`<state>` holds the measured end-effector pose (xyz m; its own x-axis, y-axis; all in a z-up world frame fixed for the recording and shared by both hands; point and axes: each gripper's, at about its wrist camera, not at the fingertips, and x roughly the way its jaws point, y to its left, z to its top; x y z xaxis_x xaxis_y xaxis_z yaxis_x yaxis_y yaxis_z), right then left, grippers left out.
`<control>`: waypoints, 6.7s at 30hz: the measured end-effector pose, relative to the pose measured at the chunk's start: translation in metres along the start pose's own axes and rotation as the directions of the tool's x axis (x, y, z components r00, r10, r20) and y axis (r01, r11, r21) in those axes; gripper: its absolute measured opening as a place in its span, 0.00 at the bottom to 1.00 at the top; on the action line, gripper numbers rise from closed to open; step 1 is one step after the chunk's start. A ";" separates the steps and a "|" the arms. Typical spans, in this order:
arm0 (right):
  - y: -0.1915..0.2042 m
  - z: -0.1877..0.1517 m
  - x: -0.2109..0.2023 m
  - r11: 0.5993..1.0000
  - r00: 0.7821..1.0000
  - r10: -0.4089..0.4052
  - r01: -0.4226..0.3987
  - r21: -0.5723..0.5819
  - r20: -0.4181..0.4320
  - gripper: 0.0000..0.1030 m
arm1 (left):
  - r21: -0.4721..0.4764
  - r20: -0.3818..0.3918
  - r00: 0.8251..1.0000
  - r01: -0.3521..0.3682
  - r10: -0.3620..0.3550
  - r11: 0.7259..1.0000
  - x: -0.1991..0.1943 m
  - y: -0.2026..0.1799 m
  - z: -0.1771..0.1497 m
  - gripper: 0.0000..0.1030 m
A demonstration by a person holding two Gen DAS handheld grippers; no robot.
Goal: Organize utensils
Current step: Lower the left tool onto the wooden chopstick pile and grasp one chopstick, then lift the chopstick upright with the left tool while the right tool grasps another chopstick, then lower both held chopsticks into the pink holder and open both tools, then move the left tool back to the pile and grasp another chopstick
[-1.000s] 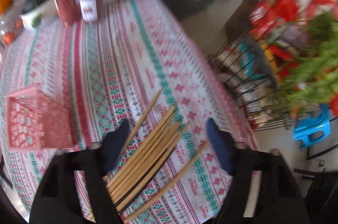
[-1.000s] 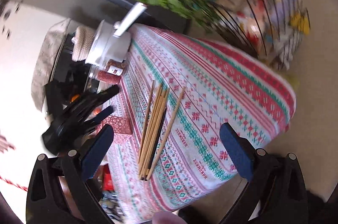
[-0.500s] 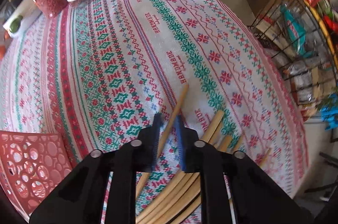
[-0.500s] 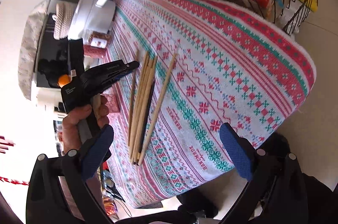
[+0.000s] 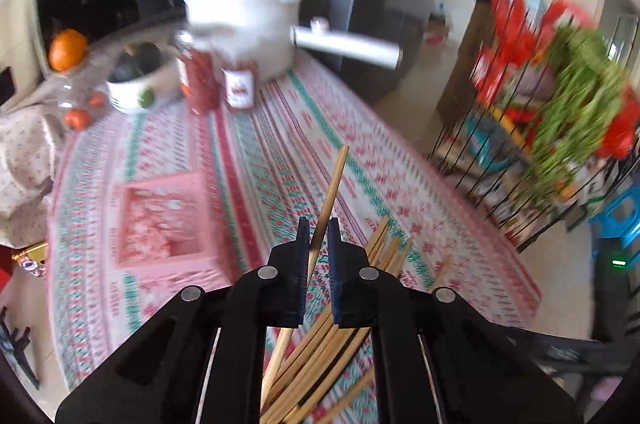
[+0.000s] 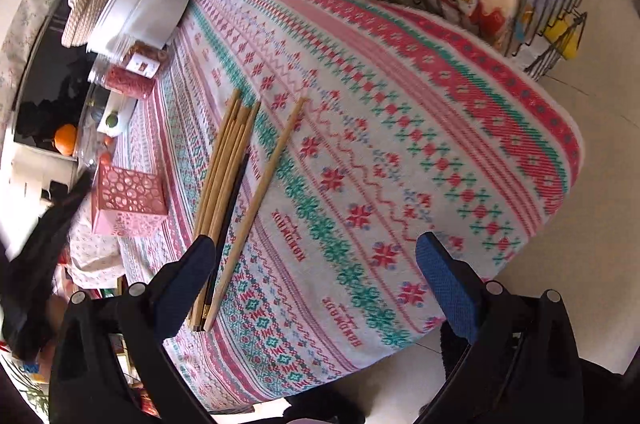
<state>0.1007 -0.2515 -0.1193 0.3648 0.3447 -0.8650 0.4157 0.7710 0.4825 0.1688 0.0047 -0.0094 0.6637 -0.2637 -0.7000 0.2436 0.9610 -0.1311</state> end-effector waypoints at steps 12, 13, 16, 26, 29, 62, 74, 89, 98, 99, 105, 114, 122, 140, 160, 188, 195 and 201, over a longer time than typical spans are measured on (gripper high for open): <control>0.036 -0.007 0.017 0.993 0.992 -0.115 0.116 -0.022 0.044 0.94 | -0.132 0.286 0.956 0.103 -0.062 0.986 -0.153 0.053 -0.046 0.04; 0.038 -0.007 0.018 0.992 0.991 -0.122 0.124 -0.022 0.046 0.93 | -0.138 0.303 0.951 0.104 -0.058 0.985 -0.159 0.057 -0.050 0.04; 0.039 -0.004 0.022 0.992 0.991 -0.126 0.126 -0.015 0.039 0.88 | -0.143 0.333 0.942 0.100 -0.047 0.985 -0.169 0.063 -0.057 0.04; 0.053 0.014 0.038 0.984 0.984 -0.176 0.176 0.000 0.040 0.65 | -0.143 0.380 0.923 0.121 -0.058 0.982 -0.190 0.070 -0.066 0.04; 0.056 0.022 0.049 0.971 0.971 -0.237 0.236 0.043 0.021 0.56 | -0.126 0.391 0.918 0.126 -0.067 0.984 -0.194 0.066 -0.067 0.04; 0.092 0.019 0.023 0.914 0.868 -0.326 0.391 -0.111 0.374 0.06 | -0.179 0.428 0.903 0.121 -0.033 0.976 -0.209 0.081 -0.067 0.04; 0.138 -0.003 -0.075 0.927 0.850 -0.093 0.263 -0.267 0.518 0.06 | -0.250 0.427 0.904 0.102 0.015 0.963 -0.208 0.100 -0.064 0.04; 0.128 0.002 -0.120 0.940 0.838 0.016 0.173 -0.293 0.545 0.06 | -0.269 0.437 0.899 0.089 0.039 0.959 -0.199 0.097 -0.043 0.04; 0.157 0.005 -0.165 0.927 0.800 0.143 0.098 -0.363 0.582 0.06 | -0.288 0.451 0.889 0.064 0.077 0.955 -0.192 0.102 -0.010 0.04; 0.164 0.006 -0.171 0.923 0.796 0.171 0.078 -0.378 0.580 0.06 | -0.290 0.450 0.889 0.058 0.083 0.955 -0.190 0.103 -0.004 0.04; 0.199 0.009 -0.188 0.893 0.782 0.286 -0.007 -0.451 0.554 0.06 | -0.286 0.447 0.884 -0.003 0.136 0.958 -0.167 0.103 0.025 0.04; 0.262 0.013 -0.164 0.836 0.813 0.373 -0.087 -0.541 0.446 0.06 | -0.252 0.307 0.942 -0.055 0.134 0.966 -0.098 0.105 0.050 0.20; 0.292 0.022 -0.116 0.826 0.862 0.343 -0.087 -0.558 0.374 0.06 | -0.325 0.360 0.921 -0.030 0.152 0.945 -0.115 0.119 0.047 0.41; 0.296 0.020 -0.066 0.834 0.889 0.268 -0.021 -0.551 0.372 0.29 | -0.355 0.323 0.926 -0.073 0.195 0.932 -0.131 0.125 0.015 0.49; 0.217 -0.037 -0.053 0.827 0.849 0.147 0.177 -0.534 0.508 0.90 | -0.298 0.224 0.944 -0.170 0.242 0.939 -0.124 0.093 -0.031 0.93; 0.092 -0.015 -0.034 0.920 0.950 0.148 -0.030 -0.392 0.274 0.93 | -0.348 -0.086 0.995 0.014 -0.047 0.938 -0.055 0.071 -0.124 0.93; 0.055 0.015 -0.056 0.963 0.939 0.208 -0.148 -0.226 0.275 0.93 | -0.246 -0.155 0.982 0.066 -0.106 0.967 -0.020 0.029 -0.116 0.93; 0.010 0.042 -0.075 0.983 0.931 0.182 -0.176 -0.047 0.316 0.93 | -0.111 -0.227 0.968 0.083 -0.107 0.990 0.015 -0.008 -0.093 0.93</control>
<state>0.1126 -0.2919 -0.0435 0.6783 0.2923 -0.6742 0.3052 0.7226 0.6203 0.1111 0.0004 -0.0838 0.4562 -0.3389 -0.8228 0.2181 0.9390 -0.2659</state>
